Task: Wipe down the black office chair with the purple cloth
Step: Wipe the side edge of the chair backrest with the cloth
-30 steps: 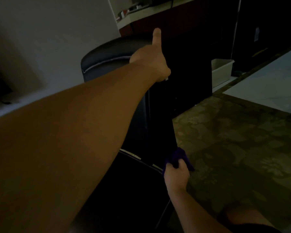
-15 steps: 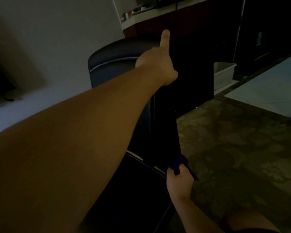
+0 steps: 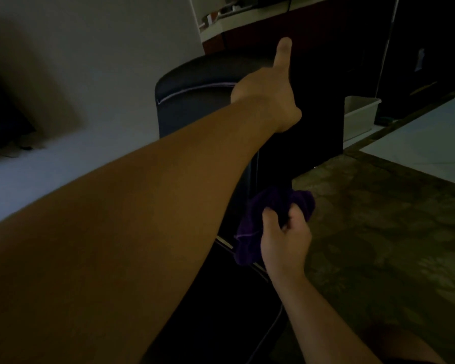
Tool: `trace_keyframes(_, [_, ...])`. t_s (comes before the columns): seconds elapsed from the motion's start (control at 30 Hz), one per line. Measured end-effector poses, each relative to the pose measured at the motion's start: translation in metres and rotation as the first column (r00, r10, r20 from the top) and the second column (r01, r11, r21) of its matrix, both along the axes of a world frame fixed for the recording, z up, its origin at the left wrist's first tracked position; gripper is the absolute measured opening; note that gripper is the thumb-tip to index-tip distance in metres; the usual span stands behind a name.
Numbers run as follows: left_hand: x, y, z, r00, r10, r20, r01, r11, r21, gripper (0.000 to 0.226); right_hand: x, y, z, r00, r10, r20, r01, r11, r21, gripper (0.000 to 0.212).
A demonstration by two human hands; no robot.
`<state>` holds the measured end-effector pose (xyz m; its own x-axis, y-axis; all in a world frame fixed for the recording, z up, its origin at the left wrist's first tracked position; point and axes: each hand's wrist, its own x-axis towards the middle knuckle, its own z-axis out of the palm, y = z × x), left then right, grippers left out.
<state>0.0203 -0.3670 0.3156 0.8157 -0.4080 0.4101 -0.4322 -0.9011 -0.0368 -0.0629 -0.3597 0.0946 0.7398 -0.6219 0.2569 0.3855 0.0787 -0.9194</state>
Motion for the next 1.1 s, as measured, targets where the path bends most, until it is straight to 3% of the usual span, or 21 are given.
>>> trace_keyframes(0.1, [-0.002, -0.001, 0.002, 1.0, -0.007, -0.002, 0.007, 1.0, -0.003, 0.113, -0.004, 0.003, -0.034, 0.999, -0.035, -0.031, 0.026, 0.965, -0.261, 0.023])
trace_keyframes(0.17, [-0.002, -0.002, 0.002, 1.0, -0.005, -0.01, 0.005, 1.0, -0.006, 0.113, -0.01, 0.002, -0.065, 0.99, -0.068, -0.12, 0.022, 0.937, -0.348, 0.028])
trace_keyframes(0.27, [-0.005, -0.001, 0.002, 1.0, 0.0, -0.02, 0.0, 1.0, -0.009, 0.114, -0.016, 0.004, -0.093, 0.955, -0.027, -0.295, -0.054, 0.963, -0.264, 0.024])
trace_keyframes(0.33, [-0.006, 0.001, 0.002, 1.0, -0.002, -0.017, 0.002, 1.0, -0.009, 0.114, -0.016, 0.008, -0.091, 0.949, -0.039, -0.313, -0.036, 0.972, -0.23, 0.026])
trace_keyframes(0.5, [-0.013, 0.002, 0.002, 1.0, -0.014, -0.016, 0.013, 1.0, -0.015, 0.114, -0.011, 0.01, -0.019, 0.991, -0.112, -0.069, 0.086, 0.948, -0.305, 0.024])
trace_keyframes(0.63, [-0.018, 0.001, 0.001, 0.999, -0.031, -0.023, 0.031, 0.999, -0.022, 0.113, 0.006, -0.002, 0.044, 0.996, -0.077, -0.044, 0.067, 0.978, -0.198, 0.017])
trace_keyframes(0.77, [-0.021, 0.004, 0.002, 0.998, -0.051, -0.021, 0.051, 0.999, -0.011, 0.115, -0.007, 0.006, 0.035, 0.979, -0.203, -0.009, 0.182, 0.898, -0.401, 0.017])
trace_keyframes(0.87, [-0.027, 0.006, 0.003, 0.997, -0.074, -0.03, 0.074, 0.997, -0.008, 0.113, -0.028, 0.016, -0.009, 0.976, -0.175, -0.13, 0.098, 0.885, -0.454, 0.021])
trace_keyframes(1.0, [-0.039, 0.009, 0.004, 0.995, -0.097, -0.038, 0.097, 0.995, -0.001, 0.109, -0.057, 0.011, -0.051, 0.861, 0.033, -0.508, -0.239, 0.907, -0.347, 0.033])
trace_keyframes(1.1, [-0.05, 0.013, 0.005, 0.99, -0.13, -0.055, 0.129, 0.991, -0.02, 0.098, -0.067, 0.016, -0.03, 0.905, 0.001, -0.425, -0.154, 0.932, -0.327, 0.036])
